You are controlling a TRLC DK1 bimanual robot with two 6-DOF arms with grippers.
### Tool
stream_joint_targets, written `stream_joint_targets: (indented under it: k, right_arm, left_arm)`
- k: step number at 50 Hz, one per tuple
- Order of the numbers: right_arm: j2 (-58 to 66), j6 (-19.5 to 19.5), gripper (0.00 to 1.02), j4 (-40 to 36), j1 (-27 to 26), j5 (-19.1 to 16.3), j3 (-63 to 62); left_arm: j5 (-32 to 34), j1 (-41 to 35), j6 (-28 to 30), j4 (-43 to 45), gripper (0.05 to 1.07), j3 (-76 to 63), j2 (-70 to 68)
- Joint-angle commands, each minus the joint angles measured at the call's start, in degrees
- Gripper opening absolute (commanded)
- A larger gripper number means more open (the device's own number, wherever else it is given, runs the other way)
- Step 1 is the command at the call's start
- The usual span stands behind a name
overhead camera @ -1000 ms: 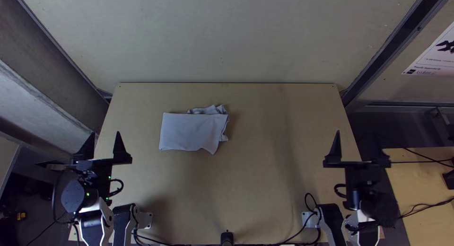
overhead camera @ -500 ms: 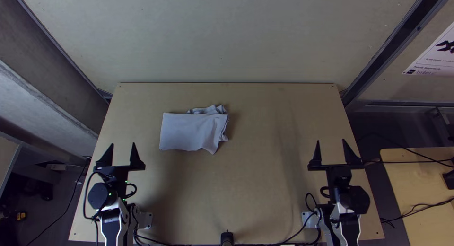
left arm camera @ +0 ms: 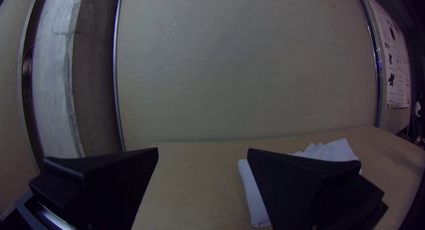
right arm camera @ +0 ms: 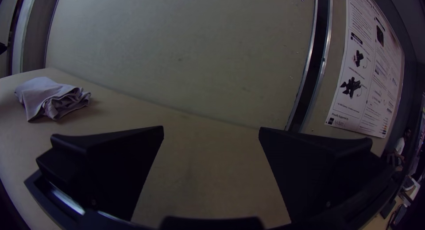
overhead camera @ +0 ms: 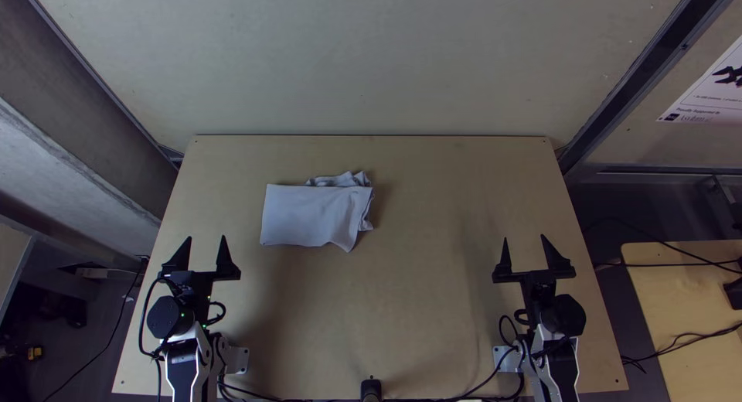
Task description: Fold the t-shirt
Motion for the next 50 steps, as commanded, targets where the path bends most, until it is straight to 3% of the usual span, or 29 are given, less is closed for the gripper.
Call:
stream_joint_targets:
  k: [1,50]
  right_arm:
    - [-0.1,0.7,0.99,-0.9,-0.1,0.1,-0.4]
    - [-0.2,0.6,0.99,-0.9,-0.1,0.1,-0.4]
  left_arm:
    - [-0.3,-0.2,-0.3,-1.3,1.02,-2.4,-0.4]
    - [-0.4,0.3,-0.3,-1.4,1.02,-2.4,-0.3]
